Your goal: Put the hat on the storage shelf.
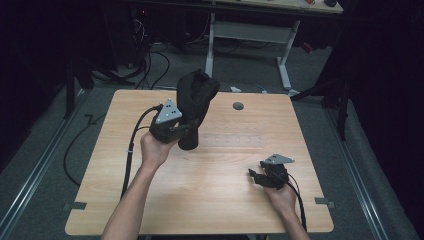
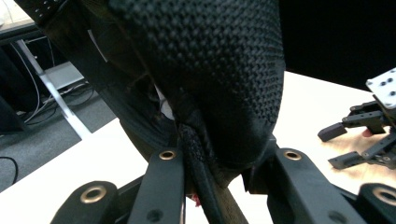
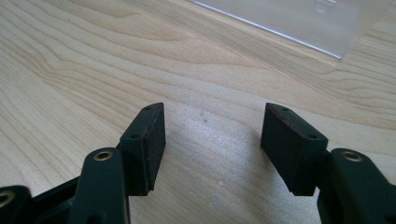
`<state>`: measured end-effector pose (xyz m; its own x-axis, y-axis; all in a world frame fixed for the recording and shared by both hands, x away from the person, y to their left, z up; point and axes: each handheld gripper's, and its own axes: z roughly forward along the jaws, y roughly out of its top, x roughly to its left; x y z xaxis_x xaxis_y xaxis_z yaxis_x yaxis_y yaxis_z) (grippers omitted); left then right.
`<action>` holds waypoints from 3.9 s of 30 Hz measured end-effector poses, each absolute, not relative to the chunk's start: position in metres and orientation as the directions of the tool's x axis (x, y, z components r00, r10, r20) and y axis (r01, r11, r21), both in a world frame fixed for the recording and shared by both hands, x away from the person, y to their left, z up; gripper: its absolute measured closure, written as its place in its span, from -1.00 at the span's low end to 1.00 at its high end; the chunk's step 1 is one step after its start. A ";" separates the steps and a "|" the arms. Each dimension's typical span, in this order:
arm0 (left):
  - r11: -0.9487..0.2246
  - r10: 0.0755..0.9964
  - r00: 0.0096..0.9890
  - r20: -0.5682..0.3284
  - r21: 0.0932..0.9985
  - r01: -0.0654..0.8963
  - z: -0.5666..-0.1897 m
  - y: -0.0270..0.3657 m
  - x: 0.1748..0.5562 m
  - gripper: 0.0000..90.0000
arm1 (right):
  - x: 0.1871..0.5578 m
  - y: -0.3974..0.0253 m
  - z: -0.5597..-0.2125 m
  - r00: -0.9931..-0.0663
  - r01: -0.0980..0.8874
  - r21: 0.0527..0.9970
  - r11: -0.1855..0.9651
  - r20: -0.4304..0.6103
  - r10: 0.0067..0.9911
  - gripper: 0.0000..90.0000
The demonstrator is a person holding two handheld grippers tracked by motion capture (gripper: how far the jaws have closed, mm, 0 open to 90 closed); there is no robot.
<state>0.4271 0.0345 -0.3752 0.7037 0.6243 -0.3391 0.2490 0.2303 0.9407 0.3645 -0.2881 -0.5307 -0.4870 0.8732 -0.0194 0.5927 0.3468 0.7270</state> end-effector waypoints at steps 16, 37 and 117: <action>0.213 0.633 0.724 -0.275 0.961 0.180 -0.390 0.029 0.456 0.62 | 0.365 -0.288 -0.531 -0.489 0.592 0.727 0.348 -0.020 0.872 -0.11; 0.274 0.634 0.682 -0.364 0.931 0.242 -0.407 0.060 0.457 0.59 | 0.364 -0.288 -0.531 -0.490 0.592 0.727 0.349 -0.019 0.872 -0.12; 0.377 0.677 0.441 -0.590 0.792 0.480 -0.467 0.100 0.405 -0.48 | 0.365 -0.288 -0.531 -0.490 0.590 0.727 0.350 -0.021 0.871 -0.13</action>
